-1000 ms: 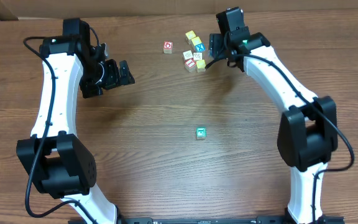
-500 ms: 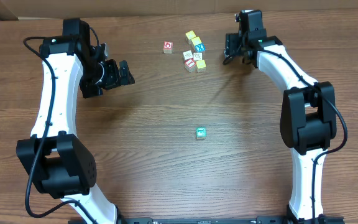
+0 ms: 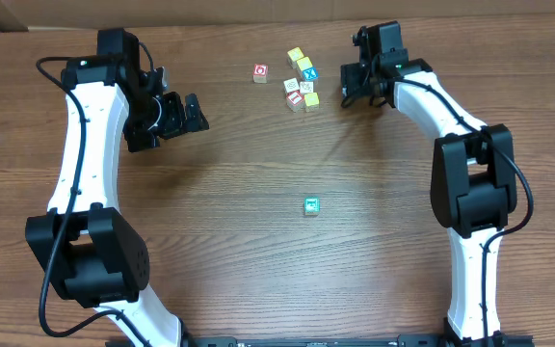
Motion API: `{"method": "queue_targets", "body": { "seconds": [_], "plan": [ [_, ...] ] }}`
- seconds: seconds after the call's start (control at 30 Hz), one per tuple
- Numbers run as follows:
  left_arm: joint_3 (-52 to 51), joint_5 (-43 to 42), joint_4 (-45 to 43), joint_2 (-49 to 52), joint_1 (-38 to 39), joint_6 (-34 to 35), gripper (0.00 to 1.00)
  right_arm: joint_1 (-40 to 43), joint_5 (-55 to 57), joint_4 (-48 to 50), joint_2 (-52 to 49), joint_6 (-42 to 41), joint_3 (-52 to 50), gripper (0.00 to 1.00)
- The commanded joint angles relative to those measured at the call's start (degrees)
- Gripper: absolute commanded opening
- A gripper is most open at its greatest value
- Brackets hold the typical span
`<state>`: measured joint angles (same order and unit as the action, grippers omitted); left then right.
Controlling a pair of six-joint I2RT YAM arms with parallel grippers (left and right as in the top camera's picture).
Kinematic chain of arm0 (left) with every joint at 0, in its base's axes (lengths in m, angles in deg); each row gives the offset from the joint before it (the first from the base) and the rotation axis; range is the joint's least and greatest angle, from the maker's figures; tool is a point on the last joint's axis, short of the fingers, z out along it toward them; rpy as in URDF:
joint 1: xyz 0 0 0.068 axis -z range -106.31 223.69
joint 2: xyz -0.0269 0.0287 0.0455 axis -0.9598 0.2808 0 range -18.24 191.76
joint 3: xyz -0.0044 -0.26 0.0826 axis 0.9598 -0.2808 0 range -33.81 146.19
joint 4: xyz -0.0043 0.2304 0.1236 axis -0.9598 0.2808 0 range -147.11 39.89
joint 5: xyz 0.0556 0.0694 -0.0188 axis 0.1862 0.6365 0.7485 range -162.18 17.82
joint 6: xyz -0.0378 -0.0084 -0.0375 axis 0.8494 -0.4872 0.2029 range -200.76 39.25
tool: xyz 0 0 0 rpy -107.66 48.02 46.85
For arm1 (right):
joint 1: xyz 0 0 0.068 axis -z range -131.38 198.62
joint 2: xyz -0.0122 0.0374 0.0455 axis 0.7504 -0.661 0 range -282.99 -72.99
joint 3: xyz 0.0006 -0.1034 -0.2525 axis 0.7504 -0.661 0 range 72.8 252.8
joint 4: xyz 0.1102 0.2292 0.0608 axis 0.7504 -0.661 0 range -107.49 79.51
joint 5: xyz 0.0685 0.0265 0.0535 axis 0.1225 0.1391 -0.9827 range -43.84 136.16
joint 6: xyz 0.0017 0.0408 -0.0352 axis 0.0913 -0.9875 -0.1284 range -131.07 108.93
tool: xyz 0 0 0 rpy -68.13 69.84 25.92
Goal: Flip 5 blocks
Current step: 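Grasp the block showing number 2 with the right gripper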
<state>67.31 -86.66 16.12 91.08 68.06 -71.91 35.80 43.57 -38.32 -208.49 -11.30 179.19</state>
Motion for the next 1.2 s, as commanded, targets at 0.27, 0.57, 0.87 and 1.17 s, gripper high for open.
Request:
{"method": "queue_targets", "body": {
  "seconds": [0.27,0.57,0.87,1.17],
  "plan": [
    [1.53,-0.09,-0.02,-0.04,0.02,0.59,1.0,-0.17,-0.52,1.53,-0.94,1.81,0.39,0.53],
    [1.53,-0.09,-0.02,-0.04,0.02,0.59,1.0,-0.31,-0.55,1.18,-0.94,1.81,-0.11,0.62],
    [1.53,-0.09,-0.02,-0.04,0.02,0.59,1.0,-0.35,-0.57,1.66,-1.03,1.77,-1.03,0.46],
    [1.53,-0.09,-0.02,-0.04,0.02,0.59,1.0,-0.35,-0.52,4.94,-1.03,1.77,-3.43,0.53]
  ]
}}
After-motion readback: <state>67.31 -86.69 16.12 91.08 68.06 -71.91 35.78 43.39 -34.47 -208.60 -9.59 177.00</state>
